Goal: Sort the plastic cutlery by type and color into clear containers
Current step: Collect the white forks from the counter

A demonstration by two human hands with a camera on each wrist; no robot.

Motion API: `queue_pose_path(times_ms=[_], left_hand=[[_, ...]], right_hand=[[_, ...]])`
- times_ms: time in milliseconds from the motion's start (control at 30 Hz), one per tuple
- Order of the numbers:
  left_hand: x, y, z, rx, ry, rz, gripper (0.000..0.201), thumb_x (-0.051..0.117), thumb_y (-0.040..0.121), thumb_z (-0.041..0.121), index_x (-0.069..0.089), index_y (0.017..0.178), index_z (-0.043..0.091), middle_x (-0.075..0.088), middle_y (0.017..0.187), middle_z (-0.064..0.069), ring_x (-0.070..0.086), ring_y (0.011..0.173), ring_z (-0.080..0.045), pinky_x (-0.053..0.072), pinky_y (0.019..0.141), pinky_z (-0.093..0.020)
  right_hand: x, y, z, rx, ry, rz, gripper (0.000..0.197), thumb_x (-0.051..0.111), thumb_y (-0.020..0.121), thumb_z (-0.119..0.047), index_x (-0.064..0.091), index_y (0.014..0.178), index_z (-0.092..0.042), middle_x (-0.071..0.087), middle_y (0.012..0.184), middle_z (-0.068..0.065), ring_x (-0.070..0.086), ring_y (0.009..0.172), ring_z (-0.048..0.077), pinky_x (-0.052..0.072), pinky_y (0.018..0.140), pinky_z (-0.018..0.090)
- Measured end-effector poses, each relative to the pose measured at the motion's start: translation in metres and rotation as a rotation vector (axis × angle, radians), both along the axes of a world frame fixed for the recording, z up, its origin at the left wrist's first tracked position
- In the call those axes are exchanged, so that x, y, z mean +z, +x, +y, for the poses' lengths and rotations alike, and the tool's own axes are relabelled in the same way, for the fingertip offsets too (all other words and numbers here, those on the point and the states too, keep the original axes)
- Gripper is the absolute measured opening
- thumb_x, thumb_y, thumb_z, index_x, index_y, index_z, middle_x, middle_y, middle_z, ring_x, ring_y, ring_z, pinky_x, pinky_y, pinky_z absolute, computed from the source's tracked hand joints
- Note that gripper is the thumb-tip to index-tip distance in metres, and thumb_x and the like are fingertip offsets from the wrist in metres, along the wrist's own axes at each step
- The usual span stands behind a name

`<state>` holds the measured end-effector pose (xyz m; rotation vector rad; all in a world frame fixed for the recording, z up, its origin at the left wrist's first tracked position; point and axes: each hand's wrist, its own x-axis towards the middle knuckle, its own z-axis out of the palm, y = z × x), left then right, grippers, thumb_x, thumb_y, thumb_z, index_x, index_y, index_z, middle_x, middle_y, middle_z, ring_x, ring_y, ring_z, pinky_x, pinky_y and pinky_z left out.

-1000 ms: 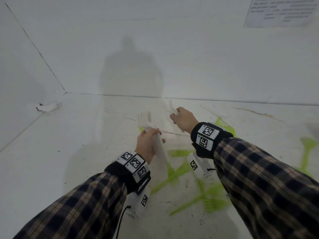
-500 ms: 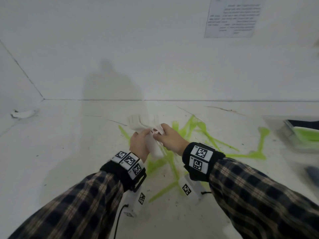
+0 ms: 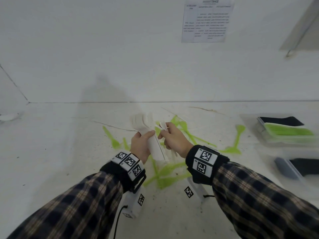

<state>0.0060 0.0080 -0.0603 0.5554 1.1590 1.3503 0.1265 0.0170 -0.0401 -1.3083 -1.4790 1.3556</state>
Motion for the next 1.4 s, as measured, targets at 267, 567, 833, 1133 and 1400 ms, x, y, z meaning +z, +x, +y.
queue_pose_path(times_ms=[267,567,833,1133,1400], left_hand=[[0.005,0.035,-0.013,-0.063,0.045,-0.043,0.029,0.056,0.091,0.002,0.055,0.12,-0.005,0.065,0.111,-0.019,0.066,0.089,-0.026,0.059,0.062,-0.031],[-0.001,0.061,-0.02,-0.045,0.043,0.028,0.022,0.059,0.088,0.0,0.06,0.11,-0.001,0.066,0.092,-0.013,0.065,0.073,-0.02,0.054,0.054,-0.026],[-0.002,0.079,-0.019,-0.082,0.037,0.026,0.025,0.059,0.089,0.002,0.055,0.113,0.0,0.065,0.095,-0.014,0.064,0.076,-0.023,0.054,0.053,-0.027],[-0.002,0.073,-0.012,-0.105,0.017,0.082,0.032,0.058,0.091,0.006,0.055,0.122,0.0,0.064,0.11,-0.017,0.063,0.09,-0.025,0.055,0.067,-0.034],[0.002,0.048,0.001,-0.091,0.018,0.175,0.015,0.066,0.084,0.005,0.06,0.098,0.004,0.063,0.077,-0.008,0.059,0.068,-0.021,0.048,0.059,-0.031]], right_hand=[[-0.012,0.026,-0.002,0.017,0.203,-0.079,0.017,0.048,0.095,-0.015,0.059,0.083,-0.02,0.049,0.073,-0.008,0.046,0.063,0.003,0.034,0.059,0.018],[-0.013,0.057,-0.012,0.051,0.15,-0.068,0.027,0.044,0.095,-0.006,0.066,0.111,-0.005,0.048,0.061,-0.02,0.046,0.048,-0.011,0.032,0.052,0.008],[-0.018,0.065,-0.01,-0.074,0.138,-0.068,0.042,0.04,0.095,-0.009,0.047,0.136,-0.011,0.061,0.101,0.002,0.053,0.082,0.009,0.048,0.083,0.025],[-0.016,0.069,-0.002,-0.135,0.094,0.04,0.015,0.058,0.09,-0.015,0.069,0.101,-0.01,0.061,0.076,-0.008,0.054,0.065,0.003,0.042,0.059,0.014],[0.0,0.053,0.019,-0.036,0.028,-0.069,0.023,0.047,0.09,-0.007,0.066,0.099,-0.016,0.061,0.083,-0.004,0.055,0.071,0.013,0.042,0.058,0.015]])
